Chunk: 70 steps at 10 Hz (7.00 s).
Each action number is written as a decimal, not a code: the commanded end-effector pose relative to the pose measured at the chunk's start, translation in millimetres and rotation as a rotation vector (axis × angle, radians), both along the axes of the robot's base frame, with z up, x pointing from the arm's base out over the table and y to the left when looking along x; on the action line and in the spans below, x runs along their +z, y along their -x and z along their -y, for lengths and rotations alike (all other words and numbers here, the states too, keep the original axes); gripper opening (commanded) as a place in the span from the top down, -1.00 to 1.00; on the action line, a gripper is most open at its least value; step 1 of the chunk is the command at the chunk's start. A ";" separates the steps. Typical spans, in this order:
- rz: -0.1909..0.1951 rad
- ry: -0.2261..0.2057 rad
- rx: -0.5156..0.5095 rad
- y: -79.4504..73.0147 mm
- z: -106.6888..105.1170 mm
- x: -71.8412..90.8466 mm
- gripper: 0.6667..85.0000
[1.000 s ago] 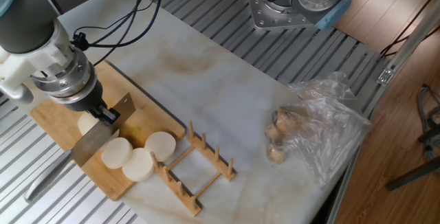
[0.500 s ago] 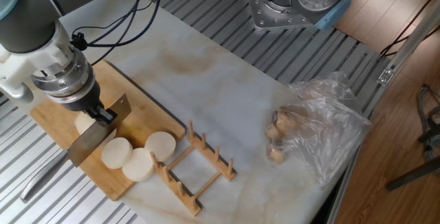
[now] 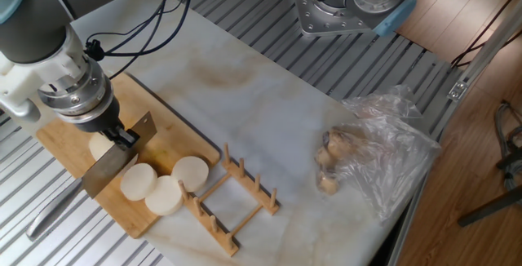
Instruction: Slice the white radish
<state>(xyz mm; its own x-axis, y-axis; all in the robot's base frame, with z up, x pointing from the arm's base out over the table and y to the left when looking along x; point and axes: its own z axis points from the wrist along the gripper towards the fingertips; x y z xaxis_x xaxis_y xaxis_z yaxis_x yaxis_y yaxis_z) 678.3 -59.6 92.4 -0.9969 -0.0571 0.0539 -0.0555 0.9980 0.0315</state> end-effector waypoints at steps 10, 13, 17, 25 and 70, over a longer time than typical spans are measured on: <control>-0.025 -0.030 0.005 13.0 -1.4 -7.7 0.98; -0.030 -0.040 -0.002 23.5 -4.3 -9.5 0.98; -0.034 -0.037 -0.002 35.8 -2.3 -12.1 0.98; -0.065 -0.025 0.004 56.0 0.7 -11.3 0.97; 0.075 -0.033 -0.037 -31.7 11.8 62.8 0.98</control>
<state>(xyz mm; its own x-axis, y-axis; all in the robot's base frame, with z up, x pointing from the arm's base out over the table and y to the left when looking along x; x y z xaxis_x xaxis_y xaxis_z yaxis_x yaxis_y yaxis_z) 694.7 -62.1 138.5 -0.9998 -0.0064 0.0178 -0.0054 0.9982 0.0594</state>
